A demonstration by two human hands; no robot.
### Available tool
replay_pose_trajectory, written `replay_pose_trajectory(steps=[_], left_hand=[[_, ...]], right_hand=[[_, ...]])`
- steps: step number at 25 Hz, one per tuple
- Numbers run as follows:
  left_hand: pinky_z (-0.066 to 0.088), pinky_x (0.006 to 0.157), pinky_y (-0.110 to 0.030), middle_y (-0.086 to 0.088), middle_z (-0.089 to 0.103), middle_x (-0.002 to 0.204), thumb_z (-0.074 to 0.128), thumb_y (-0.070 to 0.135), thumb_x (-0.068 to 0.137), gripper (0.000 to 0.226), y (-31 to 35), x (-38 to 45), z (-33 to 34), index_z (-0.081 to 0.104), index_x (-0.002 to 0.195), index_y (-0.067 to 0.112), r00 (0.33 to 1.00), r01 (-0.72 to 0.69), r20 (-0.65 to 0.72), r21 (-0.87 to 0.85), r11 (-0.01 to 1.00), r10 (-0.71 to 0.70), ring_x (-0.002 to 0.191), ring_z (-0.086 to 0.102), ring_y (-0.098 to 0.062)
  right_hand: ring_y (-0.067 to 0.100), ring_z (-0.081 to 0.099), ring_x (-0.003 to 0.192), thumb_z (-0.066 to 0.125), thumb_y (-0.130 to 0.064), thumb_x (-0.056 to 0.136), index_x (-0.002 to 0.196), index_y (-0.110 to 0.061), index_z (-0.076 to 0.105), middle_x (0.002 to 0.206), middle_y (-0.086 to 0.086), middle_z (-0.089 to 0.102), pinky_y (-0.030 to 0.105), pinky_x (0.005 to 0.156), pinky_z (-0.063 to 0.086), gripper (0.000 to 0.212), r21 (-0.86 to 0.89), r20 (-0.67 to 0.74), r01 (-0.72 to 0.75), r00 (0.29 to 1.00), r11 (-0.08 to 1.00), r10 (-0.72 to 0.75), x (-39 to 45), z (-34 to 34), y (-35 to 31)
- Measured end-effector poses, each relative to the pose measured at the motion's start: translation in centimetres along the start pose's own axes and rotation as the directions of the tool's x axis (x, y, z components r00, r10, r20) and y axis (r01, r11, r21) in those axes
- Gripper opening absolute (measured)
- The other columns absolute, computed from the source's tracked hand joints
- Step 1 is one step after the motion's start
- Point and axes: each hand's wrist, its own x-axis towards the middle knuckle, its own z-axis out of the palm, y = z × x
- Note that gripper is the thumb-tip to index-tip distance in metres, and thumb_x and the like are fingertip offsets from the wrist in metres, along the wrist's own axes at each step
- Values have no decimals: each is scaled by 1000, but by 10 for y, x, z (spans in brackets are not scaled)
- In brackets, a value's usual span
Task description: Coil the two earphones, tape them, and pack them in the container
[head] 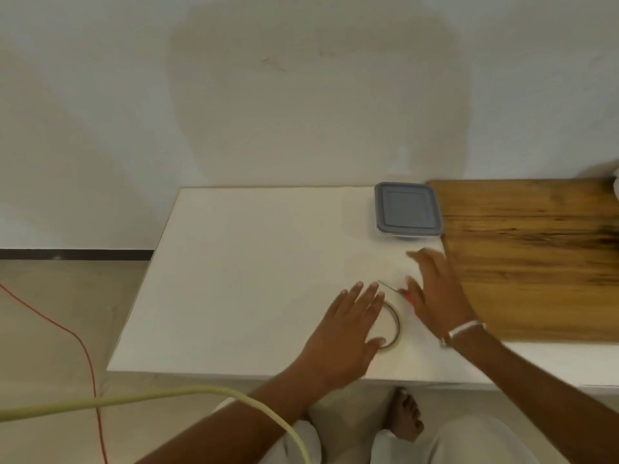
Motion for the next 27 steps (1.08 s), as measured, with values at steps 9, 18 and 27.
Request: replay_pose_trajectory(steps=[9, 18, 27], left_hand=[[-15, 119, -40, -2, -22, 160, 19, 38, 104, 62, 14, -2, 31, -9, 154, 14, 984, 103, 130, 120, 987, -118, 146, -25, -21], [-6, 123, -39, -7, -14, 162, 20, 38, 105, 61, 8, 58, 25, -4, 155, 12, 979, 164, 100, 119, 979, -176, 149, -17, -23], [-8, 121, -38, -6, -11, 163, 22, 38, 104, 61, 4, 71, 23, -1, 155, 14, 987, 140, 76, 66, 988, -145, 149, -15, -23]], right_hand=[[10, -12, 144, 20, -30, 99, 146, -25, -4, 157, -6, -6, 34, 120, -5, 53, -195, 392, 204, 913, 959, -115, -49, 24, 19], [22, -9, 146, 16, -45, 99, 150, -11, 1, 159, 7, -8, 37, 118, -5, 63, -293, 259, -188, 928, 937, 267, -28, 32, 3], [27, 10, 144, 17, -50, 97, 149, -8, 11, 159, 9, 0, 44, 116, 17, 67, -233, 161, -458, 852, 858, 498, -18, 29, -30]])
